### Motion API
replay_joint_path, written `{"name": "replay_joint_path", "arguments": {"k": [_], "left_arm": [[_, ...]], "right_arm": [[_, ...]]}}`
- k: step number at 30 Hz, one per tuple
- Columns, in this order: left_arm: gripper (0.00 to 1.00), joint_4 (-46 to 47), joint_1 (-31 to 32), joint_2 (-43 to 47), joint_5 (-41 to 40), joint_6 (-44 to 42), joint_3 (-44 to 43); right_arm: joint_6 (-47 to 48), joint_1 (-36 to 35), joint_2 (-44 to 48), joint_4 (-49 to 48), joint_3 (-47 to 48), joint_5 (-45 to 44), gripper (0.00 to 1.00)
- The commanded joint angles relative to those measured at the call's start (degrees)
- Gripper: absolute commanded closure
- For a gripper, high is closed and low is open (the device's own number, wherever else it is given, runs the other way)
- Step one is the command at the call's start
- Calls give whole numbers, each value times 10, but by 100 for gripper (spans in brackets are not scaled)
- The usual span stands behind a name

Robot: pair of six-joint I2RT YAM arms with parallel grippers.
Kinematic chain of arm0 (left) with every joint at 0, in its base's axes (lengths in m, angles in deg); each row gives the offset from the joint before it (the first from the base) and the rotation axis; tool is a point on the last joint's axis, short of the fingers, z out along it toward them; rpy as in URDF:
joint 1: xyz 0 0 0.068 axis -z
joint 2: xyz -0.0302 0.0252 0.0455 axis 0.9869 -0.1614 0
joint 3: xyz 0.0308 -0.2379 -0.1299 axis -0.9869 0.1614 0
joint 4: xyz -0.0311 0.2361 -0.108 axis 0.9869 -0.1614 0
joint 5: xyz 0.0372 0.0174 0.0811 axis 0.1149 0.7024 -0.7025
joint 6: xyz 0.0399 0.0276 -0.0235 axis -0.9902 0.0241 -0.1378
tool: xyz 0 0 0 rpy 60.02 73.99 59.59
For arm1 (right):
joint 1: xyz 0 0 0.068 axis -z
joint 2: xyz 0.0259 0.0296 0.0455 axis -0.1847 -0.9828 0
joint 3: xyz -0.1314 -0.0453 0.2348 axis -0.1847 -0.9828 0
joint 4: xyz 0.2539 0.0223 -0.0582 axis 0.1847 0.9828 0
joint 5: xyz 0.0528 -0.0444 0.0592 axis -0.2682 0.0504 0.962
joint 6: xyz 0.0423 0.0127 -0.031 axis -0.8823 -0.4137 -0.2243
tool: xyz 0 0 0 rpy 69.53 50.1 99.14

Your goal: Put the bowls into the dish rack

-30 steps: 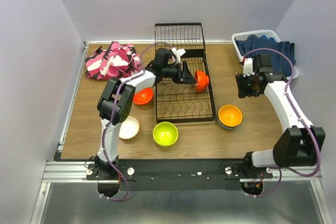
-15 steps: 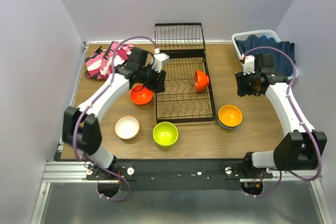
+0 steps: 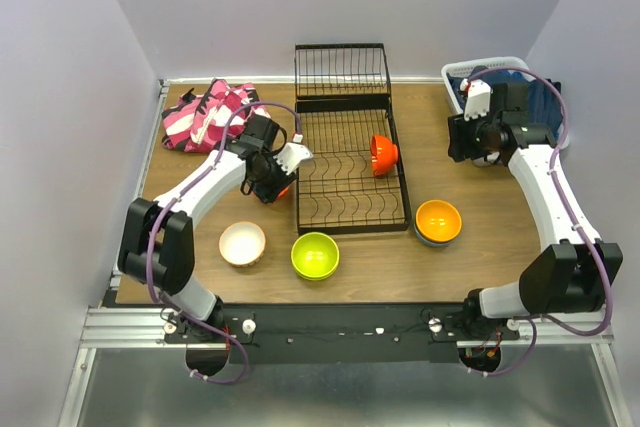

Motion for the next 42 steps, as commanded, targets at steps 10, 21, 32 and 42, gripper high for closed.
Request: {"name": "replay_joint_path", "arguments": {"k": [10, 21, 32, 42], "left_arm": [[73, 41, 3, -47, -31, -13, 0], [100, 68, 3, 14, -30, 7, 46], [100, 5, 3, 84, 83, 47, -96], [100, 219, 5, 65, 443, 303, -66]], "right_arm": [[-19, 4, 36, -17, -23, 22, 37], [-23, 4, 37, -19, -29, 19, 37], [-29, 4, 30, -22, -27, 3, 37], [-31, 4, 29, -16, -18, -22, 37]]}}
